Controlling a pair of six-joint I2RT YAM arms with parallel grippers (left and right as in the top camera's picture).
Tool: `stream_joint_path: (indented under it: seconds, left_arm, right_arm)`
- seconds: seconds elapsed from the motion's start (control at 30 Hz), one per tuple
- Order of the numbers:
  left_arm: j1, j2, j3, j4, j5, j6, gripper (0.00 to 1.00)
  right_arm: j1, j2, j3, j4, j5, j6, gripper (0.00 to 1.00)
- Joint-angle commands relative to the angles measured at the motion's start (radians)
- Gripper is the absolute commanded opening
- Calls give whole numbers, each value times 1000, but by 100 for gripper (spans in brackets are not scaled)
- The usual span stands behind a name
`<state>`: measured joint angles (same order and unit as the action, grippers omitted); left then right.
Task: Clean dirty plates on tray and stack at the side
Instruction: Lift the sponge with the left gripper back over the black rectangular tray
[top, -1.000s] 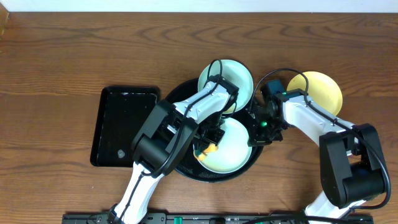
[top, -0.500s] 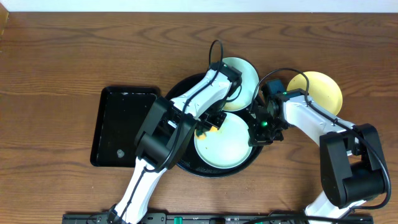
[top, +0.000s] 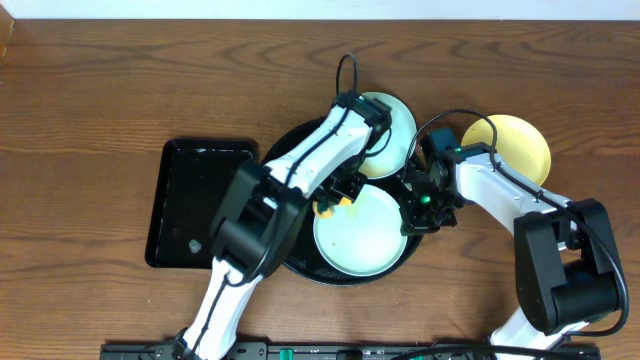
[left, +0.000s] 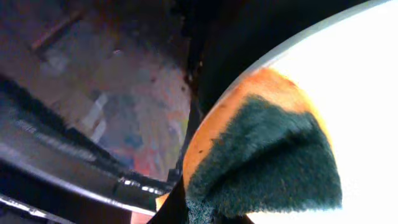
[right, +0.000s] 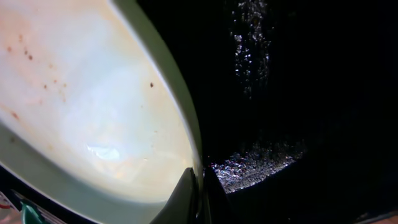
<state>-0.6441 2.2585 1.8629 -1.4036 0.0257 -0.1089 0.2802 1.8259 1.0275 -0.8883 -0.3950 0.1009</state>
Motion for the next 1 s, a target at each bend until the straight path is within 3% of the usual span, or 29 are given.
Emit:
stream_joint_path:
  seconds: [0.0, 0.27, 0.6, 0.97]
  left_arm:
    - [7, -111, 21, -5, -11, -16, 7]
    - [55, -248, 21, -7, -15, -21, 7]
    - [255, -270, 20, -38, -14, -24, 7]
    - [455, -270, 20, -5, -10, -24, 7]
  right_arm:
    - [-4, 11, -10, -3, 76, -31, 1]
    - [-4, 11, -10, 46, 60, -31, 1]
    - [3, 11, 6, 190, 23, 20, 2]
    - [78, -15, 155, 110, 115, 43, 2]
